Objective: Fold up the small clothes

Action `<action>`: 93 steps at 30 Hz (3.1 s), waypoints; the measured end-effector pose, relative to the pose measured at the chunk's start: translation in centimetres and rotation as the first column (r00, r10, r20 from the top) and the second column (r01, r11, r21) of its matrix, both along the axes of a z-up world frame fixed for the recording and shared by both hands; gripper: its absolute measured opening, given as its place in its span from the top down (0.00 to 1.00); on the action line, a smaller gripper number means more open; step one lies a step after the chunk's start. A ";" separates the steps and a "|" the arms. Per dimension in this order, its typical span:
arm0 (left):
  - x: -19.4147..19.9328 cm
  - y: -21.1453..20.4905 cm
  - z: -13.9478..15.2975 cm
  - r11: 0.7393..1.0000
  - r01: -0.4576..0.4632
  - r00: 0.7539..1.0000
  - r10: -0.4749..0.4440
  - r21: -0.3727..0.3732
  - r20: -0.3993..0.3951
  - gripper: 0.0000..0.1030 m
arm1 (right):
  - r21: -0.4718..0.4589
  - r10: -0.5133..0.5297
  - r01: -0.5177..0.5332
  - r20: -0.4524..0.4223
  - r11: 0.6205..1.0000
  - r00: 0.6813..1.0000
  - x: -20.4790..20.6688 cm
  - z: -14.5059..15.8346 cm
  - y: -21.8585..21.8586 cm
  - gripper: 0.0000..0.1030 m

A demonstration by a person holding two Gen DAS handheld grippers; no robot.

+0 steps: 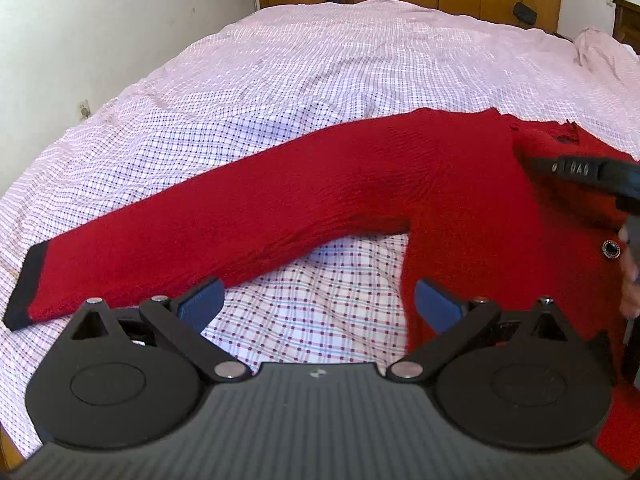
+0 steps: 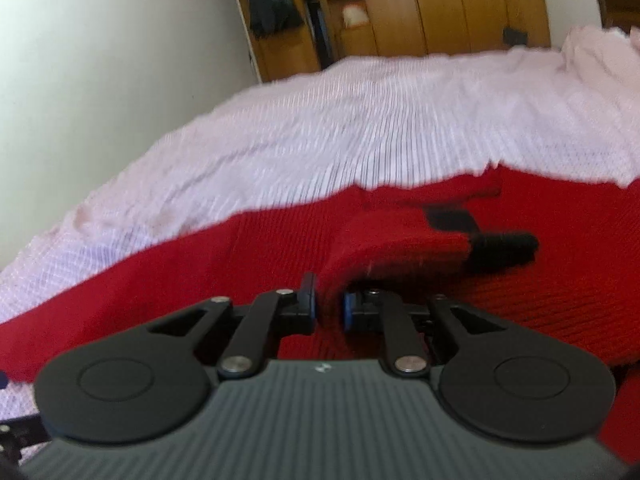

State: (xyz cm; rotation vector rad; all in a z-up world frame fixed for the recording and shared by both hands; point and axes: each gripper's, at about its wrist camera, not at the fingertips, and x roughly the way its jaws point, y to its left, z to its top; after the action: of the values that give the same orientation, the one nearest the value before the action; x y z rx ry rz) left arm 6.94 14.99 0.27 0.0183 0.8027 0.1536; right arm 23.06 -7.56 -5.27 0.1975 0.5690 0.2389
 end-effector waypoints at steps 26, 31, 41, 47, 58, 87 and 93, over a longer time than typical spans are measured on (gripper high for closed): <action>2.5 -7.6 3.4 0.980 0.189 0.980 -0.193 0.059 0.057 0.00 | 0.112 -0.005 0.024 -0.169 0.993 0.986 -8.4 4.5 -10.7 0.45; 4.1 -10.4 3.5 0.967 0.246 0.967 -0.250 0.073 0.056 0.00 | 0.058 -0.107 0.117 -0.158 0.991 0.982 -9.1 5.0 -14.5 0.44; 7.2 -16.3 3.0 0.939 0.330 0.939 -0.338 0.099 0.070 0.00 | 0.040 -0.228 0.236 -0.140 0.971 0.964 -6.4 4.4 -20.3 0.44; 9.6 -19.5 1.8 0.919 0.375 0.921 -0.385 0.126 0.068 0.00 | 0.119 -0.279 0.298 -0.157 0.947 0.948 -4.0 3.0 -23.0 0.44; 13.6 -21.8 -0.4 0.908 0.404 0.907 -0.414 0.114 0.084 0.40 | 0.065 -0.186 0.206 -0.232 0.976 0.955 1.4 0.2 -23.8 0.32; 11.1 -8.7 -0.2 0.981 0.063 0.993 -0.044 -0.185 0.108 0.51 | 0.180 -0.149 0.183 -0.187 0.966 0.971 2.5 -1.1 -24.6 0.33; 12.4 -7.5 -0.5 0.978 0.021 0.991 0.007 -0.210 0.133 0.51 | 0.198 -0.144 0.180 -0.184 0.964 0.972 2.9 -1.3 -24.8 0.33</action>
State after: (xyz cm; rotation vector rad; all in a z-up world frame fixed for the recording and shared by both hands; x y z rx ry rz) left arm 19.30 7.53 -0.21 -0.1877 0.6819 0.0613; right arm 25.95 -32.40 -6.53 0.4746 0.6910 0.1233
